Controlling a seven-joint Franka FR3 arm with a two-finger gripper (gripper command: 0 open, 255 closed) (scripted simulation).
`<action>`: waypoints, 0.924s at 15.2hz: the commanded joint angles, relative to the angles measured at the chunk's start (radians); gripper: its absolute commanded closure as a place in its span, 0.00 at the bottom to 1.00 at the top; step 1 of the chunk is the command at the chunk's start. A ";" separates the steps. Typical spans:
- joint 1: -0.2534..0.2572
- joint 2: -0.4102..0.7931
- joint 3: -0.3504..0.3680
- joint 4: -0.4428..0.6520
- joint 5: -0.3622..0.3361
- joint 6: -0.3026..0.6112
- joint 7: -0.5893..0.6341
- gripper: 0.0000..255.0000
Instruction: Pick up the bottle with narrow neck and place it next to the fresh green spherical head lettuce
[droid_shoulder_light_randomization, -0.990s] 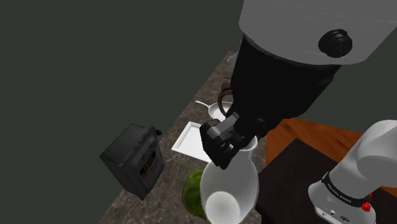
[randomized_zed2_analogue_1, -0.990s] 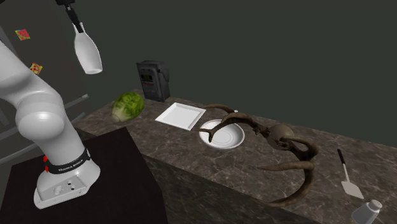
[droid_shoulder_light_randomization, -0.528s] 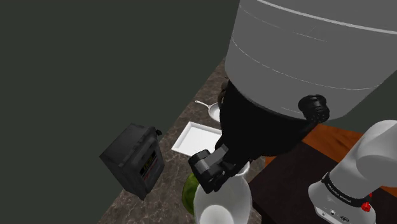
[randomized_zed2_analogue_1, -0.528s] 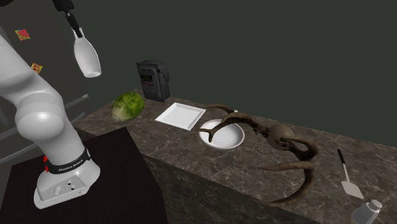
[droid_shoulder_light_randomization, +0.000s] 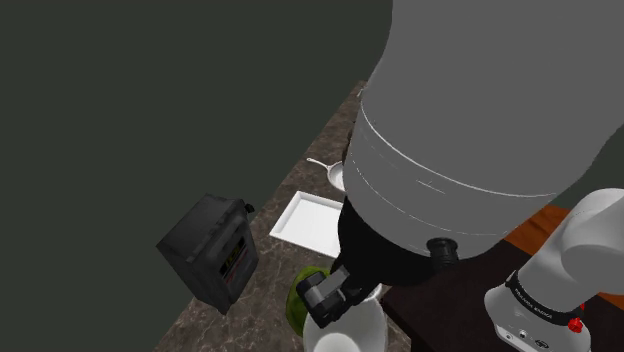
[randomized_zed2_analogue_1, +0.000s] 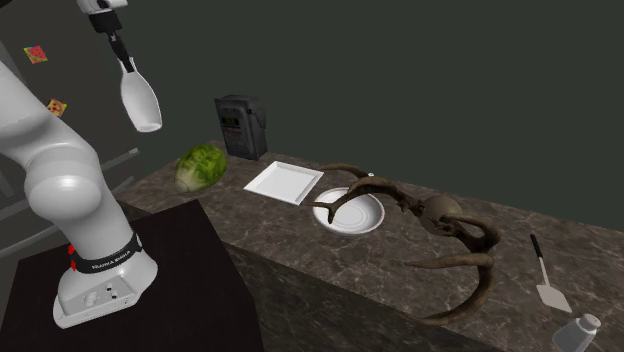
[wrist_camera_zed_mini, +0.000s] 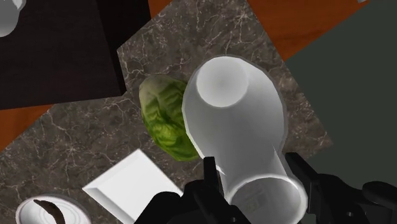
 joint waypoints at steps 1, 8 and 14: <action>0.004 -0.006 -0.001 -0.033 0.005 0.030 -0.001 1.00; 0.011 -0.013 0.008 -0.130 0.014 0.123 0.003 1.00; 0.008 -0.004 0.029 -0.204 0.011 0.203 0.015 1.00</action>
